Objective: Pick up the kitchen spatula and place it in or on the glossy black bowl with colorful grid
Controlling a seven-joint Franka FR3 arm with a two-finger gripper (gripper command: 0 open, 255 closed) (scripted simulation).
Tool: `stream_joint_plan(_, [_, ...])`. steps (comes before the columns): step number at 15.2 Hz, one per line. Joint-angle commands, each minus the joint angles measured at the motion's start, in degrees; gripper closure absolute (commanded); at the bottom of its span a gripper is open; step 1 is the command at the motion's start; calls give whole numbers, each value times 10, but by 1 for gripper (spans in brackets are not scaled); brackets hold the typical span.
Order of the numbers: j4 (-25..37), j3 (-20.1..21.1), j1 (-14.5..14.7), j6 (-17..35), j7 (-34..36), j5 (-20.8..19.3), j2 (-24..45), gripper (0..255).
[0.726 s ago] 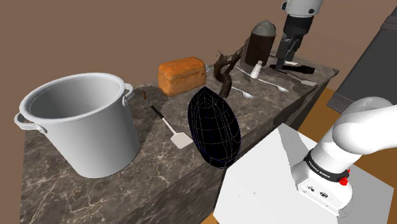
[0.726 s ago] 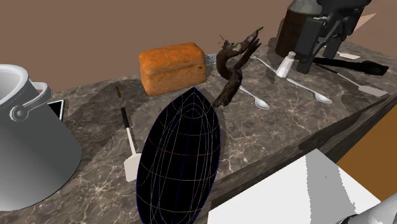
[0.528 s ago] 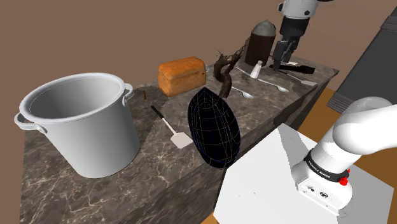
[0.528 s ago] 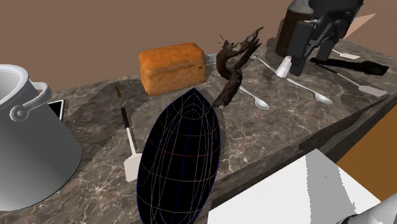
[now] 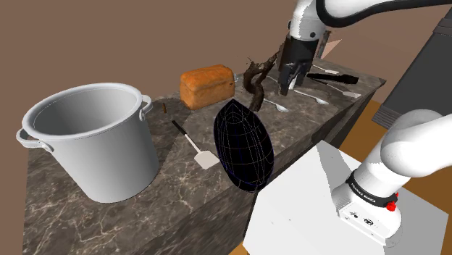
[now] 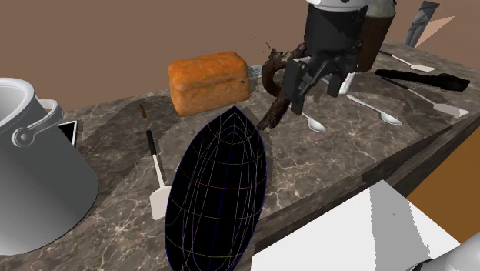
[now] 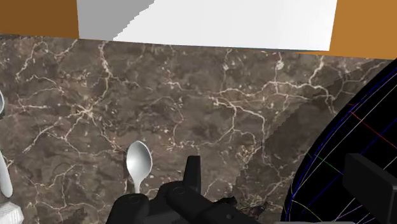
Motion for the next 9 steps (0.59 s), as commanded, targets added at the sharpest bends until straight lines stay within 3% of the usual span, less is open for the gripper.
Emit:
stream_joint_plan(1, [3, 22, 6, 27, 27, 12, 26, 0])
stream_joint_plan(9, [51, 109, 15, 126, 135, 29, 157, 0])
